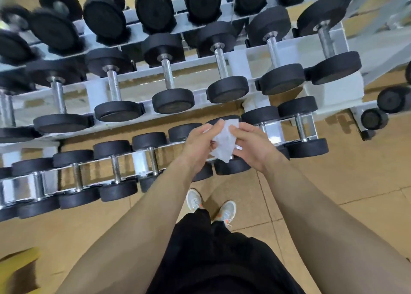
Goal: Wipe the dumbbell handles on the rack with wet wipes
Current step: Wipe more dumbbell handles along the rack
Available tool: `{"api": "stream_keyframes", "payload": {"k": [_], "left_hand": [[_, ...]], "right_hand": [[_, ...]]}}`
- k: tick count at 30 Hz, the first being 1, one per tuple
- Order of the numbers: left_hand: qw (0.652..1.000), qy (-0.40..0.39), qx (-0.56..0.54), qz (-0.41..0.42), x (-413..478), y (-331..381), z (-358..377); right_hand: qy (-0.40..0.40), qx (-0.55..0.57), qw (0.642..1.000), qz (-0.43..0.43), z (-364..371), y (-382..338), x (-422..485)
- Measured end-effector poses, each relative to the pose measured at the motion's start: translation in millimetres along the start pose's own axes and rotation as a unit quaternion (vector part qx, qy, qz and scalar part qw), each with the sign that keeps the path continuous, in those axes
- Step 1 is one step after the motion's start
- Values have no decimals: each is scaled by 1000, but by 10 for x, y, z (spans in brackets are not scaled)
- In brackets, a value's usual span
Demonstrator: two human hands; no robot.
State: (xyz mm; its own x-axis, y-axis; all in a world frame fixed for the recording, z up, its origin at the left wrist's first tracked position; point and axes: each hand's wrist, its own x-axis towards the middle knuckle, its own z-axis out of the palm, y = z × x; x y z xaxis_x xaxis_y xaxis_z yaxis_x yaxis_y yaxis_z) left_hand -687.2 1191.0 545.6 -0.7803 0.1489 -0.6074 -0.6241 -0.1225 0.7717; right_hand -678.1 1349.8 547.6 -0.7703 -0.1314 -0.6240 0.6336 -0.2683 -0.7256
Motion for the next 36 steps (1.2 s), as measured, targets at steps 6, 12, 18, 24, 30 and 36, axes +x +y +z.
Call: {"api": "stream_keyframes", "payload": {"k": [6,12,18,24,30,36], "left_hand": [[985,144,46,85,-19,228,-424],[969,214,44,115,14,396,-752],[981,171,22,92,151,673,-1138],[985,169,-5,44,303,907,-1256],[982,125,-133,-52,467,1050,-1563],[977,-2,-211,-18,596,1123,-1523]], "right_hand": [[-16,-39,999,-6,549,-133,213],[40,-183,981,-56,981,-226,453],[47,-111,993,11,1336,-406,661],[-75,-175,982,18,1549,-572,736],[-7,-144,989,22,1437,-664,986],[41,-67,996,35,1509,-746,1223]]}}
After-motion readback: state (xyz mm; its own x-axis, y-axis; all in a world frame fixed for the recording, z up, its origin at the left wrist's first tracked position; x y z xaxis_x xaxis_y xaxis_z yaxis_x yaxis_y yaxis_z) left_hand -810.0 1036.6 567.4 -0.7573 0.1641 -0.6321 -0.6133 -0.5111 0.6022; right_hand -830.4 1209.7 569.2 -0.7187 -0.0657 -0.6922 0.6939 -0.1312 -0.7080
